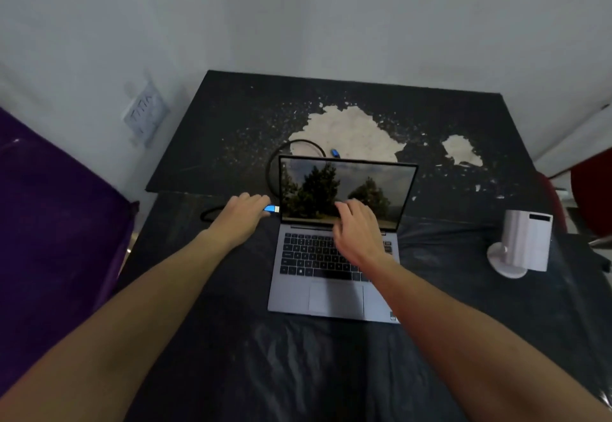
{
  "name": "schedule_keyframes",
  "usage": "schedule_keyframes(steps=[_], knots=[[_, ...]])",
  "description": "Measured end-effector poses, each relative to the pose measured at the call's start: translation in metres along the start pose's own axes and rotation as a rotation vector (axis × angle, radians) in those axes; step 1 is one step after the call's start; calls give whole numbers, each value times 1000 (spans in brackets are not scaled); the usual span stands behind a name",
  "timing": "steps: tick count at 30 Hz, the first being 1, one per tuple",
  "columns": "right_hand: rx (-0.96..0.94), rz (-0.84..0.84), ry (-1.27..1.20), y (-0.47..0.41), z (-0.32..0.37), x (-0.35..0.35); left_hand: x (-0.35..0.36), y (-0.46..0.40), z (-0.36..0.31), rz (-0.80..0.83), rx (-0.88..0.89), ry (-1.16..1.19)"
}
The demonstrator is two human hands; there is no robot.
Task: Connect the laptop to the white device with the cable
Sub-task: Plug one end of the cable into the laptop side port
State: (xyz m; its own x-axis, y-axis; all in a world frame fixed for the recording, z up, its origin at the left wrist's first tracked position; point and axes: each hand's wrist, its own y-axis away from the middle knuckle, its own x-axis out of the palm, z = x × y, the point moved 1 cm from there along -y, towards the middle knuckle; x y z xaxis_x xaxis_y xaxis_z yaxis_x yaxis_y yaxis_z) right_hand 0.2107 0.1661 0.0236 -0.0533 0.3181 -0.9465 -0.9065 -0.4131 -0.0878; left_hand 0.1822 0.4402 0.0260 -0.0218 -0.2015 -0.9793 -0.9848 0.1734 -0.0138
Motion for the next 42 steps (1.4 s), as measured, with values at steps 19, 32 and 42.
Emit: schedule_keyframes(steps=[19, 32, 42], knots=[[358, 155, 22, 95, -99, 86, 114, 39, 3, 134, -203, 165], [428, 81, 32, 96, -102, 98, 132, 31, 25, 152, -156, 134], [430, 75, 16, 96, -101, 99, 126, 28, 29, 112, -112, 189]])
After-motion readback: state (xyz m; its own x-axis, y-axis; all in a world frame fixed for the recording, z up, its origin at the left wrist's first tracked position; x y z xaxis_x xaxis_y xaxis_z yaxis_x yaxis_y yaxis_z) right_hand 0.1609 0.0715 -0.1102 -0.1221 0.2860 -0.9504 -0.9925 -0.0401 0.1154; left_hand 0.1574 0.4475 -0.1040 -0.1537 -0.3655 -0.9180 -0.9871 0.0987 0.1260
